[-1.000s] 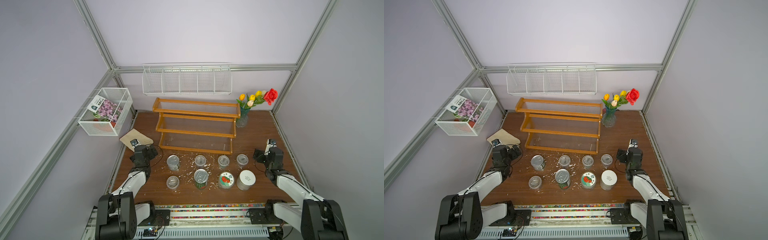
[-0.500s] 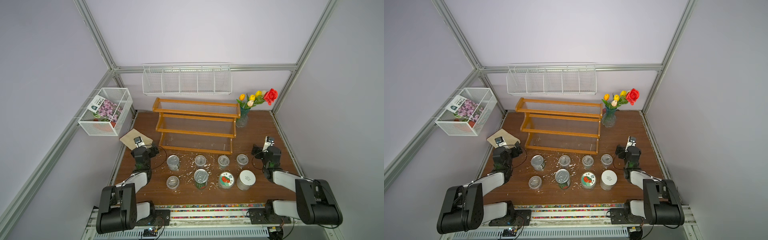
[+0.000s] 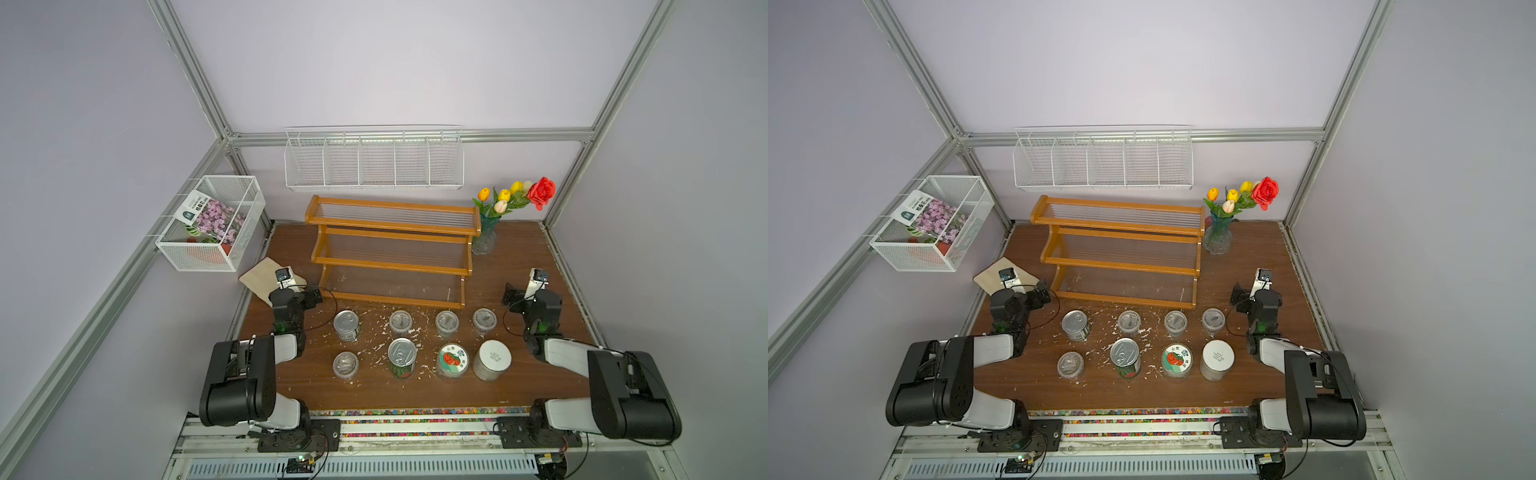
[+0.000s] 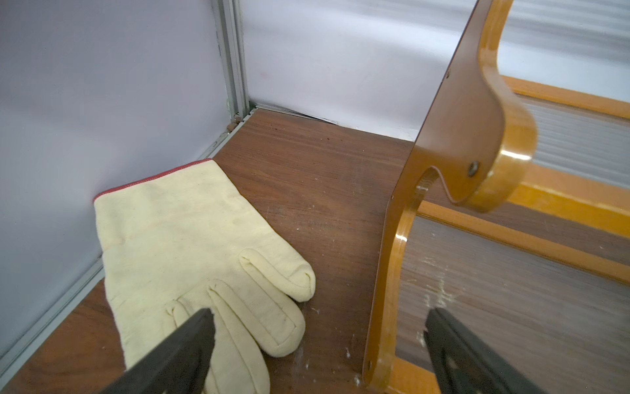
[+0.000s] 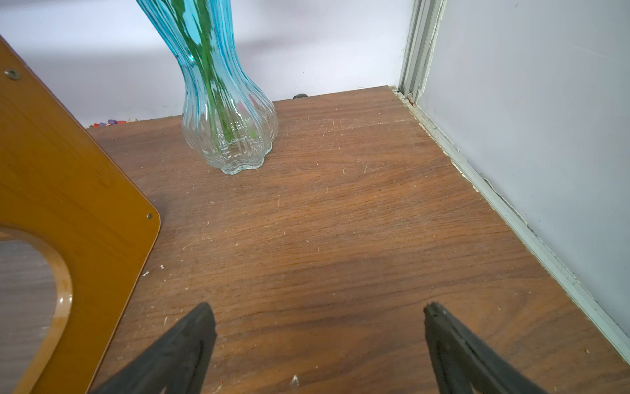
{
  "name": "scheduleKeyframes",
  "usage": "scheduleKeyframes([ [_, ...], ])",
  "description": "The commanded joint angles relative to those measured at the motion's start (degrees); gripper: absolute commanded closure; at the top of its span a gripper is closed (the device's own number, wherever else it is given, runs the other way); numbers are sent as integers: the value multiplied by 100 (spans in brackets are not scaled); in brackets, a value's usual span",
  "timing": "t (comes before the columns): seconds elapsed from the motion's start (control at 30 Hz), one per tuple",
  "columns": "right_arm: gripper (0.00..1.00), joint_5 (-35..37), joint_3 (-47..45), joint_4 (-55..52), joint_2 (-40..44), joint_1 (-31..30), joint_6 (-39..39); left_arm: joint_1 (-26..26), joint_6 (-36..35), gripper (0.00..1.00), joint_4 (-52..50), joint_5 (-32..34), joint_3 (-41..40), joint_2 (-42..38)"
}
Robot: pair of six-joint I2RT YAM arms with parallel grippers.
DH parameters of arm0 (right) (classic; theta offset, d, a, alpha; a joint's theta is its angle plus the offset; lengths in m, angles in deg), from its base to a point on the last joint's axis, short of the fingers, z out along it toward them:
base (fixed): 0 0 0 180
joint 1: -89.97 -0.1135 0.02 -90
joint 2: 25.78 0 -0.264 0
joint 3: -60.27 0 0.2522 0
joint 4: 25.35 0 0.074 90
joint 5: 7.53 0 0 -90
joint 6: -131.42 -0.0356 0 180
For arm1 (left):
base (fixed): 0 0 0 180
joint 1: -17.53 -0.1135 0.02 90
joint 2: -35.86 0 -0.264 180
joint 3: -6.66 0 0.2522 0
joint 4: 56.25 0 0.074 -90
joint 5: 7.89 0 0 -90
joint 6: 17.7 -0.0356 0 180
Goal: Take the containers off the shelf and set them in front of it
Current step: Reset both arms
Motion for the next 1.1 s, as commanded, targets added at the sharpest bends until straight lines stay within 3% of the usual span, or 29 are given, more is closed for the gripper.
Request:
scheduleKeyframes([
  [0.0, 2, -83, 123, 328, -221, 22, 129, -33, -112, 1, 243, -167, 121, 59],
  [0.2, 1, -735, 110, 589, -649, 18, 460, -33, -153, 0, 599, -257, -67, 97],
  [0.3, 1, -702, -178, 1779, -1070, 20, 449, -33, -183, 1, 1180, -302, -305, 270],
  [0.4, 1, -522, -93, 1170, -839, 14, 401, -33, -182, 1, 1147, -307, -293, 268],
  [0.5, 1, -506, -164, 1666, -1061, 11, 390, -33, -187, 1, 1149, -307, -286, 270],
  [0.63, 1, -518, -99, 1456, -1003, 3, 419, -32, -185, 0, 1137, -297, -285, 266],
  [0.83, 1, -1365, 109, 1150, -1045, -26, 782, -33, -189, 1, 1136, -305, -290, 270],
  [1.07, 1, -1338, 73, 1233, -1037, -31, 764, -25, -188, 1, 1136, -303, -291, 267],
])
